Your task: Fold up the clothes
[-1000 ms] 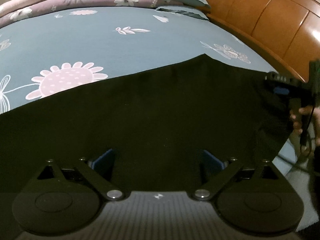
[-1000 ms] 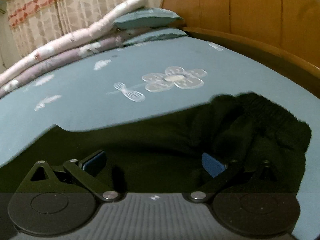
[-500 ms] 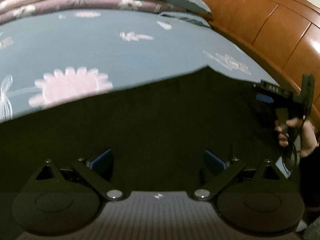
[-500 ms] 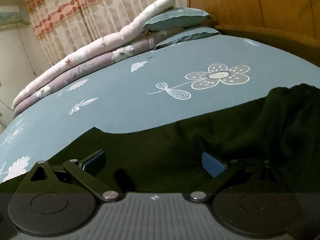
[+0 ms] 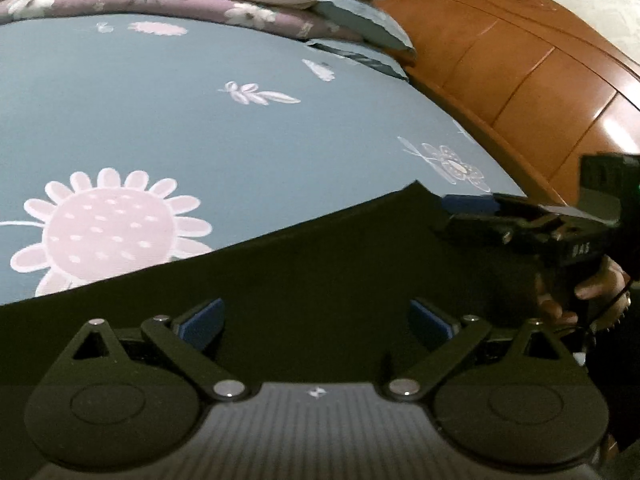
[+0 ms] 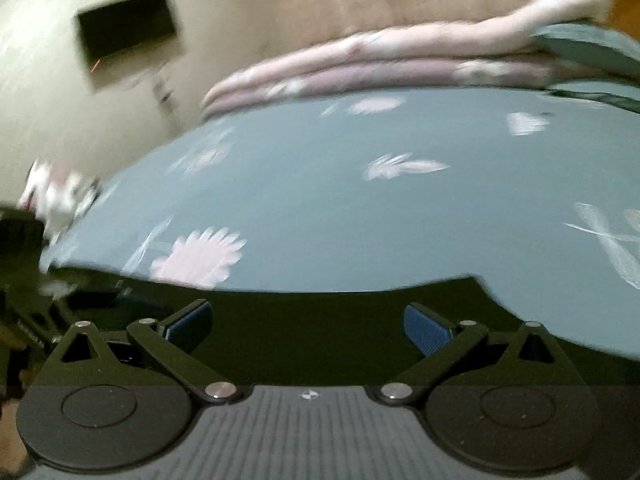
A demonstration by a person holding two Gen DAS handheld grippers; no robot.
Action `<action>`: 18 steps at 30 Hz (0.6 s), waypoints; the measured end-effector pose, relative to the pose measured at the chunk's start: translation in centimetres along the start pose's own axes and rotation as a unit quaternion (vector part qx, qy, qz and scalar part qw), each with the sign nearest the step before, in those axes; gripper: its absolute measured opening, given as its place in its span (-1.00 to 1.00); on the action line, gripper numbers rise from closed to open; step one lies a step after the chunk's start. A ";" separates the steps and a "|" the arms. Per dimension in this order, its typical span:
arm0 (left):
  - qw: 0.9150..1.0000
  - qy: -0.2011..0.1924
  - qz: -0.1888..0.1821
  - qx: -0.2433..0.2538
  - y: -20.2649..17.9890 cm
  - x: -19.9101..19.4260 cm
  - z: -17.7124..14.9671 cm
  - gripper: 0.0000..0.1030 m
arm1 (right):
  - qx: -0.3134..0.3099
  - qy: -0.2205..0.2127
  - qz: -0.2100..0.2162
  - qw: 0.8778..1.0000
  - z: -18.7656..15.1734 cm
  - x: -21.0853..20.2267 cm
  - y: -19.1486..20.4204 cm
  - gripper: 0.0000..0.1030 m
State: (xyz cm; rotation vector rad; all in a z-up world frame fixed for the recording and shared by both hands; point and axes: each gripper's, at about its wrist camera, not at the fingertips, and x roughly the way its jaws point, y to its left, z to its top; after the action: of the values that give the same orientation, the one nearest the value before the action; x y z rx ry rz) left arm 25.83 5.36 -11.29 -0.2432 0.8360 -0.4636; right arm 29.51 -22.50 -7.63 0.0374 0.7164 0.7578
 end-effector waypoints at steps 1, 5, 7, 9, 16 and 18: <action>1.000 -0.001 -0.001 0.000 0.3 0.2 0.0 0.91 | -0.008 0.019 0.004 1.000 0.2 1.2 0.1 1.00; 1.000 -0.010 0.005 0.012 0.9 1.1 0.5 0.91 | -0.011 0.052 -0.034 0.998 -0.1 4.6 -0.9 1.00; 1.000 -0.015 0.007 0.021 1.0 1.6 0.8 0.91 | -0.013 0.036 -0.034 0.999 0.0 4.8 -1.1 1.00; 0.999 -0.018 0.010 0.034 1.0 2.2 1.3 0.92 | -0.020 0.036 -0.044 0.998 0.4 5.3 -1.1 1.00; 0.998 -0.037 0.018 0.040 0.7 1.4 1.5 0.92 | -0.043 0.000 -0.074 0.996 2.7 3.1 -0.9 1.00; 0.998 -0.040 0.021 0.047 0.8 0.9 1.1 0.92 | -0.039 -0.001 -0.101 0.994 3.6 1.6 -1.9 0.72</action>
State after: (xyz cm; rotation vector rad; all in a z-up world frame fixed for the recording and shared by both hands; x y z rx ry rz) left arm 27.38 5.70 -11.48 -0.1556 0.7382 -0.4509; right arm 33.70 -22.15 -6.30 -0.1036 0.6772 0.5912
